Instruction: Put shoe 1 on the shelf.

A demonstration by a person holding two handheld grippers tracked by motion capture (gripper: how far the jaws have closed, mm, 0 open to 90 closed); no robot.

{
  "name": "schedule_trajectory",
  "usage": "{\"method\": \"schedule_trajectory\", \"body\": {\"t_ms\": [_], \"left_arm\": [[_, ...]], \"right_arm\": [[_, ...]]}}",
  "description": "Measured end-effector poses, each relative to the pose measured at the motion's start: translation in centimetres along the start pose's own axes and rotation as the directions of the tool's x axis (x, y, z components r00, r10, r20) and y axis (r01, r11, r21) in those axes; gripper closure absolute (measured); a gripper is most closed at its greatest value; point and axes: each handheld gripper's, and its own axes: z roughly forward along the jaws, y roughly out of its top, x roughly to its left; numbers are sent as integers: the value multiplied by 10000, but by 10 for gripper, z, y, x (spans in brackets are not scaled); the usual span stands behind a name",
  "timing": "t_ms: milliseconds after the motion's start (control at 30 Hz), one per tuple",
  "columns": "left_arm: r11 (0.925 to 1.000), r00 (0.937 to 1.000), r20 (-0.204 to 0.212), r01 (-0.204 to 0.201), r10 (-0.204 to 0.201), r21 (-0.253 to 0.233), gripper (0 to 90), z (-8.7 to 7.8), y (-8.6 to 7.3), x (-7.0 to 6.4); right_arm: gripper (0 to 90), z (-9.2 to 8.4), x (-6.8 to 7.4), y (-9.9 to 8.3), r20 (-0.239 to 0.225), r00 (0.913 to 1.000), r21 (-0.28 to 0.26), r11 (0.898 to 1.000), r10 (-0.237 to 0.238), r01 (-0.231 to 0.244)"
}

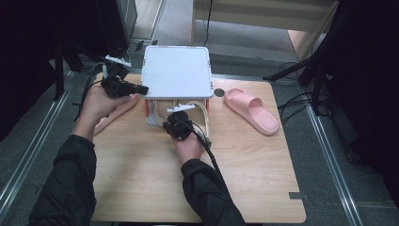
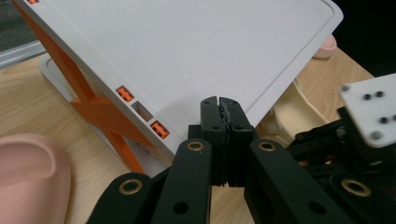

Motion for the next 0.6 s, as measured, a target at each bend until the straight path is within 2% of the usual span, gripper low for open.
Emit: {"method": "schedule_trajectory", "body": {"t_ms": [233,333,433,600], "left_arm": [[10000,10000,35,51,-51,-8,891,0,0,1],[10000,10000,26,55,-55,-12,891,0,0,1],[10000,10000,-39,55,-55,4,891,0,0,0],[10000,9999,-84,97,-97,-18,891,0,0,-1]], "right_arm": [[900,-29,1,-11,-254,9995,-102,9997,-209,206],[900,-44,-1,-23,-379,9986,-112,9992,-376,372],[900,-56,-6,-35,-511,9984,-118,9997,-237,232],[900,-75,-14,-55,-527,9981,237,9992,-305,318]]}}
